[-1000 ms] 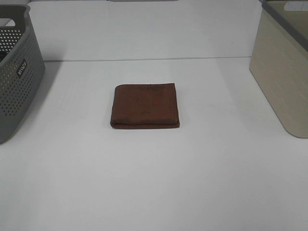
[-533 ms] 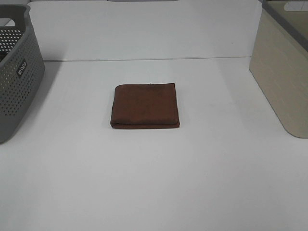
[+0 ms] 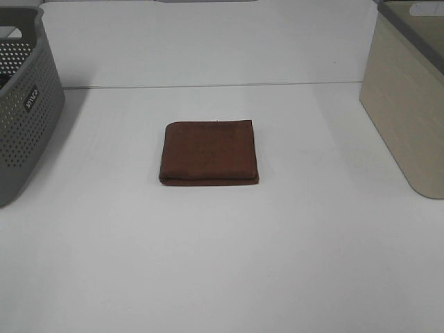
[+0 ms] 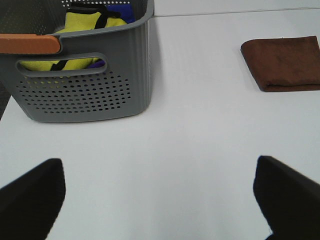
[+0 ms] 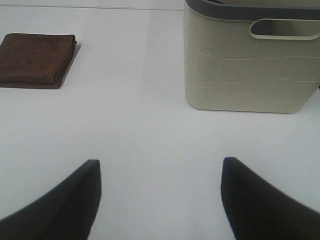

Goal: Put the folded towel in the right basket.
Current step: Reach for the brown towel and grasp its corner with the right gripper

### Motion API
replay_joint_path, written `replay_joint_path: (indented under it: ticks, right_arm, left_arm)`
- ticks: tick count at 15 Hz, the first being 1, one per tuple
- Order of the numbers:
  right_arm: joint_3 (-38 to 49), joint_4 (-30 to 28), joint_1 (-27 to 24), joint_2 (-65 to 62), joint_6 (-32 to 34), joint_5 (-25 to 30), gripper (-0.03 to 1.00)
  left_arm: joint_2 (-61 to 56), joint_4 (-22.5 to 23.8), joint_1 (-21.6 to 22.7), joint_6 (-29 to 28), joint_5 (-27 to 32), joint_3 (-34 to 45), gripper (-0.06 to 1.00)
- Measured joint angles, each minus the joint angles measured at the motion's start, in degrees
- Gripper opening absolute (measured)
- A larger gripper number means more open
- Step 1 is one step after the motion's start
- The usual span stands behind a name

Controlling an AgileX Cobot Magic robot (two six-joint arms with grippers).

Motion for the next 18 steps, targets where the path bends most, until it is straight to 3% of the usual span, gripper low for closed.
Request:
replay_joint_path:
  ticks: [6, 9, 10, 13, 18]
  right_arm:
    - [0.0, 0.0, 0.0, 0.0, 0.0, 0.0, 0.65]
    - [-2.2, 0.6, 0.0, 5.2, 0.0, -5.0, 0.65]
    - [-5.8, 2.2, 0.0, 13.8, -0.6, -10.7, 0.65]
    - [-13.6, 6.2, 0.0, 30.8, -4.9, -15.4, 0.65]
    - [-30.2, 16.0, 0.0, 58.3, -14.3, -14.3, 0.65]
  left_arm:
    - [0.0, 0.0, 0.0, 0.0, 0.0, 0.0, 0.97]
    - [0.0, 0.0, 0.0, 0.0, 0.0, 0.0, 0.97]
    - [0.0, 0.0, 0.0, 0.0, 0.0, 0.0, 0.97]
    - [0.0, 0.0, 0.0, 0.0, 0.0, 0.0, 0.97]
    - [0.0, 0.0, 0.0, 0.0, 0.0, 0.0, 0.97]
